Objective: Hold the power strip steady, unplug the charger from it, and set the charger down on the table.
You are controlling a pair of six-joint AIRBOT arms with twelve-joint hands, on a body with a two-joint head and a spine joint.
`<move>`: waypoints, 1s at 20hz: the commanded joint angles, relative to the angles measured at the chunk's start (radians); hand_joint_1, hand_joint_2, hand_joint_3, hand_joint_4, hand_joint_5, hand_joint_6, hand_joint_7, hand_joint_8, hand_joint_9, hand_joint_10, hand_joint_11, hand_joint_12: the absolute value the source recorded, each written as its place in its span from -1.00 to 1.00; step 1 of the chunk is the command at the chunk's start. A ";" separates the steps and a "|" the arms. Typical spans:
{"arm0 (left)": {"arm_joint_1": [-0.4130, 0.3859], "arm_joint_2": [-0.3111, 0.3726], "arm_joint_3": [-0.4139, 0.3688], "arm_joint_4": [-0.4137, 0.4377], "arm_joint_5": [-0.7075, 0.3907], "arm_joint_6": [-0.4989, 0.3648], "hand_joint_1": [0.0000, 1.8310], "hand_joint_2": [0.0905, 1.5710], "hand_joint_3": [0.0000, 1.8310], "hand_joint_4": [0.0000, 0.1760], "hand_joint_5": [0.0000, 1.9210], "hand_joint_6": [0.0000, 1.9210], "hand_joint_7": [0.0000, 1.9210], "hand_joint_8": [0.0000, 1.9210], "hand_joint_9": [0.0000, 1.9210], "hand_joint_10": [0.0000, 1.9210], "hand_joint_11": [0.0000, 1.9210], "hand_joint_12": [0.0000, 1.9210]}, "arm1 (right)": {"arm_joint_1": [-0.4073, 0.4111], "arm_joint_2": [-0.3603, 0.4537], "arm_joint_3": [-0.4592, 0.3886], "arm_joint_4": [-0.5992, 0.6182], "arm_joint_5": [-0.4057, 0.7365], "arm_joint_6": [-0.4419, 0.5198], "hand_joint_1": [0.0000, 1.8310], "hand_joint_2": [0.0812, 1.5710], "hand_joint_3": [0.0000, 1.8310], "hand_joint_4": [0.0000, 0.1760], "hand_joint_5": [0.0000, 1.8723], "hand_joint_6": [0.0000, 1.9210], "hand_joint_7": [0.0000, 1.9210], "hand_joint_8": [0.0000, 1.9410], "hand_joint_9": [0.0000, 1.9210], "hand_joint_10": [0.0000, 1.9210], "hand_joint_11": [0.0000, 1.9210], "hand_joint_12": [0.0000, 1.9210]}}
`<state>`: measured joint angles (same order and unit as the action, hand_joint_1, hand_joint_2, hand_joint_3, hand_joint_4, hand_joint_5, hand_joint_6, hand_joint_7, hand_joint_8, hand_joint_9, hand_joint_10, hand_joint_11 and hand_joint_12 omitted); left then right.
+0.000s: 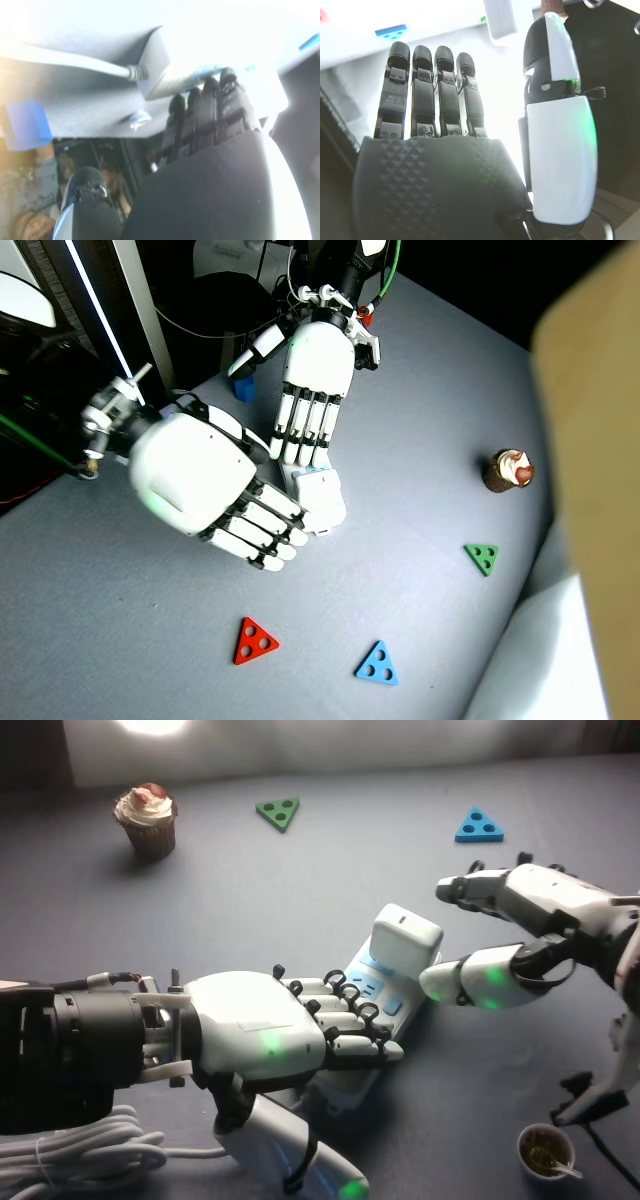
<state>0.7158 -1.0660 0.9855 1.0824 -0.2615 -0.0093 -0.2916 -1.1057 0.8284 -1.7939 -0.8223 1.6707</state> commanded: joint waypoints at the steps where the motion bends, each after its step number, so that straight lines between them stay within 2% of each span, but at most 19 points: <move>1: 0.010 0.002 -0.006 -0.002 -0.025 -0.012 -1.00 0.22 -1.00 -1.00 -0.89 -1.00 -0.90 -1.00 -0.93 -1.00 -0.96 -0.96 | 0.013 0.003 0.009 -0.061 -0.050 0.009 0.05 0.30 -0.99 -1.00 -0.63 -0.99 -0.64 -0.99 -0.68 -0.99 -0.74 -0.85; 9: 0.013 0.013 -0.005 -0.007 -0.021 -0.014 -1.00 0.24 -0.99 -1.00 -0.88 -1.00 -0.90 -1.00 -0.93 -1.00 -0.95 -0.96 | 0.043 -0.101 0.106 -0.080 -0.050 0.009 0.11 0.29 -1.00 -1.00 -0.57 -0.99 -0.57 -0.99 -0.61 -0.99 -0.71 -0.80; 20: 0.017 0.014 -0.005 -0.008 -0.017 -0.031 -1.00 0.23 -1.00 -1.00 -0.89 -1.00 -0.90 -0.99 -0.92 -0.99 -0.94 -0.96 | 0.012 -0.139 0.111 -0.109 -0.063 0.013 0.08 0.31 -1.00 -1.00 -0.58 -0.99 -0.59 -1.00 -0.63 -1.00 -0.75 -0.78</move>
<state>0.7254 -1.0546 0.9844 1.0805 -0.2699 -0.0277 -0.2802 -1.2526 0.9379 -1.8286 -0.8314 1.6745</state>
